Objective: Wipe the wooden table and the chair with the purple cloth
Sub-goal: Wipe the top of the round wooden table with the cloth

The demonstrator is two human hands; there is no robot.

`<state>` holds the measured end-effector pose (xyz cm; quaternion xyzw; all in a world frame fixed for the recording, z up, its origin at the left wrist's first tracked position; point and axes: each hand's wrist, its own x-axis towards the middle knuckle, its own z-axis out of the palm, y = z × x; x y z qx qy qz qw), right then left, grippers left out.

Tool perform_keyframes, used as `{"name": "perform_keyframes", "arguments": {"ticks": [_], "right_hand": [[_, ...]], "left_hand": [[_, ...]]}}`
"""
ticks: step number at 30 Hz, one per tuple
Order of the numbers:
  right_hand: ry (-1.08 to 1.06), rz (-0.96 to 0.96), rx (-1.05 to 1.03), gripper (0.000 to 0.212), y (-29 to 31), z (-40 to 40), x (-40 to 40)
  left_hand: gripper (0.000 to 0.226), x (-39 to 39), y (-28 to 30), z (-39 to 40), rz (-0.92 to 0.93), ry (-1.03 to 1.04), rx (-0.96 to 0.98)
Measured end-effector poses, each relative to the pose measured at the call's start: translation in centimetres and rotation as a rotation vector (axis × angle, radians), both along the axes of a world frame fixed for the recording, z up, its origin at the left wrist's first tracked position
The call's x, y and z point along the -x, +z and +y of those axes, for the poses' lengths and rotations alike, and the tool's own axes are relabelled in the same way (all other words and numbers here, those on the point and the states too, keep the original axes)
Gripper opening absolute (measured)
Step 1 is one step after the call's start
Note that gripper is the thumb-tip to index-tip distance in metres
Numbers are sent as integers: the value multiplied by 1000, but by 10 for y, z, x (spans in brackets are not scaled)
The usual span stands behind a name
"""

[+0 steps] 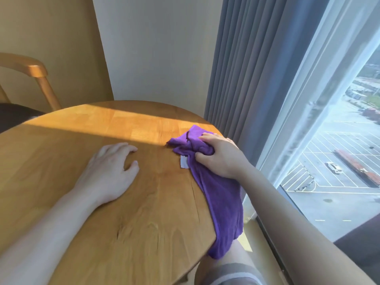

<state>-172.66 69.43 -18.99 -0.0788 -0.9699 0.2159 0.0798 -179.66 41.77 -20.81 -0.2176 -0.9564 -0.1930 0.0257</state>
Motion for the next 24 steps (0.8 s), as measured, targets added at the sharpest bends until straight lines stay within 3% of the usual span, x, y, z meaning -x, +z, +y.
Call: {"name": "perform_keyframes", "arguments": {"ticks": [3, 7, 10, 16, 20, 24], "right_hand": [[-4, -20, -120, 40, -8, -15, -11], [99, 17, -149, 77, -13, -52, -54], [167, 28, -149, 81, -16, -74, -79], [176, 70, -36, 64, -14, -68, -72], [31, 61, 38, 21, -1, -27, -26], [-52, 21, 2, 18, 0, -14, -7]], "left_hand": [[48, -1, -1, -2, 8, 5, -2], [47, -1, -1, 0, 18, 14, -4], [45, 0, -1, 1, 31, 18, -15], [48, 2, -4, -2, 15, 11, -7], [49, 4, -4, -2, -10, 1, -4], [49, 2, -4, -4, -16, -3, -7]]}}
